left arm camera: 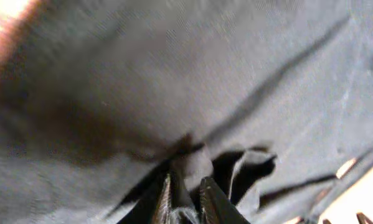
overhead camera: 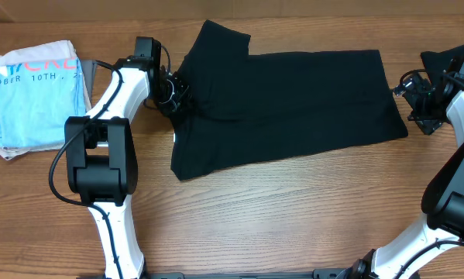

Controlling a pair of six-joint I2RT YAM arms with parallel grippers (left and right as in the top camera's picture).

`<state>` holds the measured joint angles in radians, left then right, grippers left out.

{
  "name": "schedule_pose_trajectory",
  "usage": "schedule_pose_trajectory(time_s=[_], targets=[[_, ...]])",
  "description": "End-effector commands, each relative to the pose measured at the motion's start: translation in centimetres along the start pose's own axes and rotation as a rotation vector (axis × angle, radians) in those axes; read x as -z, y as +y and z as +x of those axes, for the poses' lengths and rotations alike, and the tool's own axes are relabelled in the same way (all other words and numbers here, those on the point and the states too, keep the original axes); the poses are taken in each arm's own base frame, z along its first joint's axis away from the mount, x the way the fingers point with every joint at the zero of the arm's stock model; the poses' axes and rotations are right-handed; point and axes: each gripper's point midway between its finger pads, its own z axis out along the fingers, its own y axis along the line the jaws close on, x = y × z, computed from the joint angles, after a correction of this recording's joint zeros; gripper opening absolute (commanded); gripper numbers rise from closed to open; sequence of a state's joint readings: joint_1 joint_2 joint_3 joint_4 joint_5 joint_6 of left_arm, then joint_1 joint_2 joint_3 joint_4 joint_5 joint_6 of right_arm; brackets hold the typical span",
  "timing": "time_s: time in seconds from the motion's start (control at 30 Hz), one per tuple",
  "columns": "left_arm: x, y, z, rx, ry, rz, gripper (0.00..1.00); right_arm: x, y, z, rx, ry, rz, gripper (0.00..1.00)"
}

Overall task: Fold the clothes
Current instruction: 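Release the left edge and move the left gripper to the upper-left corner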

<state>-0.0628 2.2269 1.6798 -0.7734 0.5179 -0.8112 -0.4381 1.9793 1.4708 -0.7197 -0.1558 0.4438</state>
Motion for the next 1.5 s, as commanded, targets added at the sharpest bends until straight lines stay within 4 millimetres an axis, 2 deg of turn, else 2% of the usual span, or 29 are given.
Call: schedule_pose_trajectory(time_s=[0.0, 0.1, 0.23, 0.3, 0.33, 0.43, 0.53, 0.63, 0.7, 0.83, 0.97, 1.07, 1.23, 1.47], targets=[[-0.3, 1.4, -1.4, 0.034, -0.058, -0.052, 0.24, 1.9, 1.1, -1.3, 0.019, -0.055, -0.026, 1.0], [-0.3, 1.1, -1.7, 0.026, -0.073, -0.043, 0.27, 1.9, 1.1, -1.4, 0.018, -0.056, -0.026, 1.0], [-0.3, -0.1, -2.3, -0.007, -0.097, 0.002, 0.22, 1.9, 1.1, -1.3, 0.019, -0.055, -0.026, 1.0], [0.1, -1.1, -2.4, -0.044, -0.092, 0.036, 0.08, 1.9, 1.1, -1.3, 0.018, -0.055, -0.026, 1.0], [0.6, -1.7, -2.7, -0.075, -0.095, 0.055, 0.04, 1.9, 1.1, -1.3, 0.019, -0.055, -0.026, 1.0], [3.2, -3.8, -3.6, -0.195, -0.135, 0.086, 0.04, 1.9, 1.1, -1.3, 0.019, -0.055, -0.026, 1.0], [6.3, -5.4, -3.4, -0.313, -0.172, 0.063, 0.04, 1.9, 1.1, -1.4, 0.018, -0.056, -0.026, 1.0], [8.8, -5.1, -2.3, -0.406, -0.194, -0.066, 0.04, 1.9, 1.1, -1.3, 0.018, -0.055, -0.026, 1.0], [9.2, -3.9, -1.0, -0.451, -0.177, -0.181, 0.04, 1.9, 1.1, -1.4, 0.018, -0.056, -0.026, 1.0], [7.7, -1.4, 2.1, -0.535, -0.095, -0.374, 0.04, 1.9, 1.1, -1.4, 0.018, -0.055, -0.026, 1.0], [4.6, -0.5, 4.9, -0.598, -0.04, -0.451, 0.04, 1.9, 1.1, -1.3, 0.019, -0.055, -0.026, 1.0], [2.5, -0.1, 6.1, -0.645, -0.037, -0.489, 0.04, 1.9, 1.1, -1.3, 0.019, -0.055, -0.026, 1.0], [1.8, 1.4, 6.3, -0.646, -0.065, -0.576, 0.04, 1.9, 1.1, -1.3, 0.019, -0.055, -0.026, 1.0], [1.4, 1.5, 5.3, -0.657, -0.113, -0.593, 0.04, 1.9, 1.1, -1.3, 0.019, -0.055, -0.026, 1.0]])
